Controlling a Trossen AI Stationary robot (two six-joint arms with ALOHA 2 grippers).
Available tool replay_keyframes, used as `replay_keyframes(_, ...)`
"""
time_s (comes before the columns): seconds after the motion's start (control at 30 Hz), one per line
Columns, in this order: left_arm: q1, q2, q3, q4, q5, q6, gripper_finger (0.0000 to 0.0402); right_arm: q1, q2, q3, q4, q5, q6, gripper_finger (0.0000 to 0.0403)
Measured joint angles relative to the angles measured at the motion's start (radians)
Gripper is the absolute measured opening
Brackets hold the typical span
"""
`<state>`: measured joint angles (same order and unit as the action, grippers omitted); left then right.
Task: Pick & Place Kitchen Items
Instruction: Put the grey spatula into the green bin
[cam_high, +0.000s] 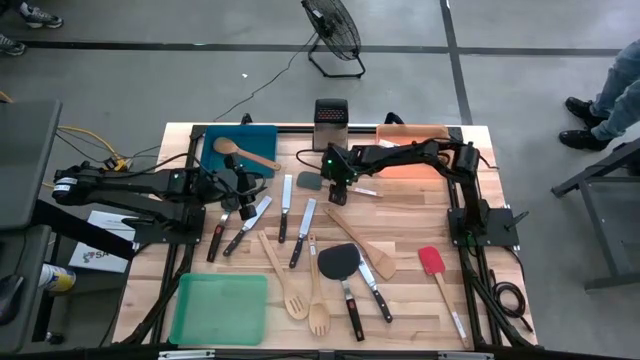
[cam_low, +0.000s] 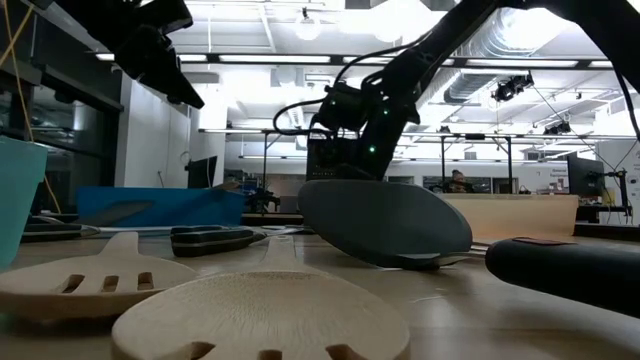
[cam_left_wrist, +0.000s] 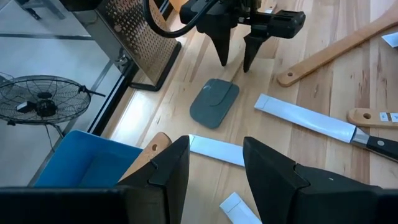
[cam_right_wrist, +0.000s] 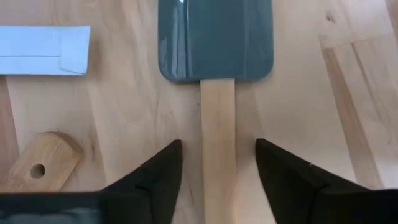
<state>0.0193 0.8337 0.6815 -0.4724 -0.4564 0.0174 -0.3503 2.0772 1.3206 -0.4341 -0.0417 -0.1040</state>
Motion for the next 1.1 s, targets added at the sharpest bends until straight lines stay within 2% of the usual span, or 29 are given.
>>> replay_keyframes(0.23, 0.0, 0.0, 0.0, -0.002, 0.0, 0.0, 0.0147, -0.003, 0.004, 0.001, -0.043, 0.01, 0.0, 0.0076)
replay_keyframes(0.33, 0.0, 0.0, 0.0, -0.002, 0.0, -0.001, 0.0147, -0.002, 0.004, 0.0, -0.048, 0.011, -0.004, 0.0046)
replay_keyframes(0.63, 0.0, 0.0, 0.0, -0.002, 0.001, -0.023, 0.0147, 0.019, -0.009, -0.004, -0.033, -0.004, 0.016, 0.0046)
replay_keyframes(0.73, 0.0, 0.0, 0.0, -0.002, 0.001, -0.023, 0.0147, 0.03, -0.038, -0.009, -0.03, 0.021, 0.031, 0.0046)
replay_keyframes(0.9, 0.0, 0.0, 0.0, -0.002, 0.001, -0.027, 0.0147, 0.04, -0.099, -0.014, -0.042, -0.026, 0.033, 0.0046)
replay_keyframes(1.1, 0.0, 0.0, 0.0, -0.001, 0.003, -0.036, 0.0147, 0.051, -0.169, -0.009, -0.028, -0.014, 0.048, 0.0046)
